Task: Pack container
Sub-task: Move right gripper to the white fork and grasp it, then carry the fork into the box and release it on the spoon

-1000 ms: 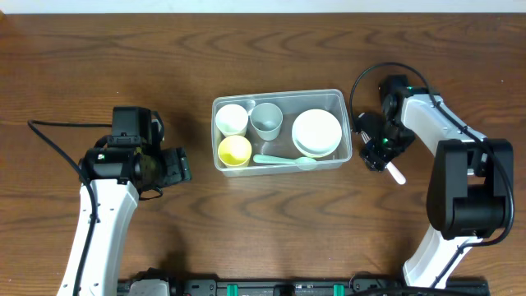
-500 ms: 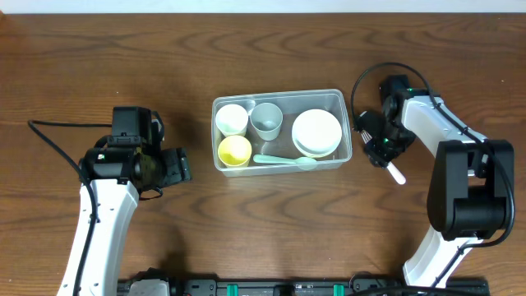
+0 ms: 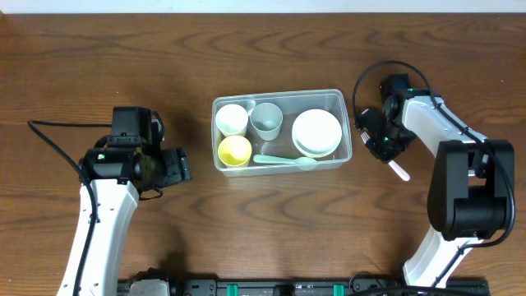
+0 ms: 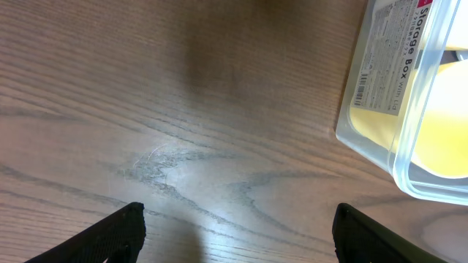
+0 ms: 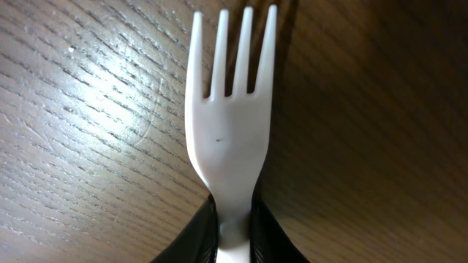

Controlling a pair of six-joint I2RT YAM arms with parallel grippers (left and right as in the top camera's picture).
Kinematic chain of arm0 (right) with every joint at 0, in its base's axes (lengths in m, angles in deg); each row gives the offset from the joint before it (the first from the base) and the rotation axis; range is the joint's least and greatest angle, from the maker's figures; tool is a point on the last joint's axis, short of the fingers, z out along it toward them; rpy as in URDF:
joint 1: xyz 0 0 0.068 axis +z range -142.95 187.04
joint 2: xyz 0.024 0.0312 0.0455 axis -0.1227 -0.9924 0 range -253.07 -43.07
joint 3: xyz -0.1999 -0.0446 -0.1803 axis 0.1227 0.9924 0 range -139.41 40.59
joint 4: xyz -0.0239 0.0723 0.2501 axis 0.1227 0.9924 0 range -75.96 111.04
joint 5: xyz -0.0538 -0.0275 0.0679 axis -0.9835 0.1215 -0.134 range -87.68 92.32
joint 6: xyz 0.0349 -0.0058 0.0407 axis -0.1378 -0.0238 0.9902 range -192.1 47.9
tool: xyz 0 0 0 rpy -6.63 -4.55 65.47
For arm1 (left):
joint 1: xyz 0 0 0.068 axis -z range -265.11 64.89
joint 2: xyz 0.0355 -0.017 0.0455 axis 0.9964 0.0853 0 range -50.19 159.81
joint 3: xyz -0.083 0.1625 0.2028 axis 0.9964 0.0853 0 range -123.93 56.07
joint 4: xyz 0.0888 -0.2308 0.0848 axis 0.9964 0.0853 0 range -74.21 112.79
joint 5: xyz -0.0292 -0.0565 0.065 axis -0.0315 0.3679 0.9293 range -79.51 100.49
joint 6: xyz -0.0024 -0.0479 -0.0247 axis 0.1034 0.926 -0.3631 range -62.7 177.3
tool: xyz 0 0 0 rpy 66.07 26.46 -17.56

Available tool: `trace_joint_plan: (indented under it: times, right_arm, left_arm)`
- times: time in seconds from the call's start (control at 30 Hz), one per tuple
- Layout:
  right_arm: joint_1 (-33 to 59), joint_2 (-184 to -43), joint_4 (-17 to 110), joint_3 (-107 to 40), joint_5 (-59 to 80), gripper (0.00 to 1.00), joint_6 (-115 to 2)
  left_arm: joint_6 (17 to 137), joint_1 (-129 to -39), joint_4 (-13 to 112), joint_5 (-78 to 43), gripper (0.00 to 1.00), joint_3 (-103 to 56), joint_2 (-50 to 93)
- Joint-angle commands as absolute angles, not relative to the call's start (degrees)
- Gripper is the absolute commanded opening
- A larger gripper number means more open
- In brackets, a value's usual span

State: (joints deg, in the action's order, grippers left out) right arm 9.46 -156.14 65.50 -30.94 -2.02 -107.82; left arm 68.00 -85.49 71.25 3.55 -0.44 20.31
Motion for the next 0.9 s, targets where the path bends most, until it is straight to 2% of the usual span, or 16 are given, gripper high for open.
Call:
trace_joint_plan:
  times: [0.0,0.17,0.57,0.87]
  right_arm:
    - [9.3,-158.2,64.7,-29.0,0.8,0.12,-106.4]
    - [9.3,-158.2,64.4,-29.0,0.8,0.01,-106.4]
    - [9.1,-155.0,64.1,-32.1,0.8,0.01,-102.3]
    - [10.3,-139.3,64.2,-34.8,0.6,0.01,-101.2]
  left_arm:
    - [68.6,-85.8,71.4,3.6,0.82,-0.3,20.2]
    - [68.6,-85.8,71.4,3.6,0.82,-0.3,20.2]
    - [68.6,-85.8,71.5,3.6,0.82,-0.3,20.2]
    - [68.5,-85.8,71.4,3.6,0.82,-0.3,20.2]
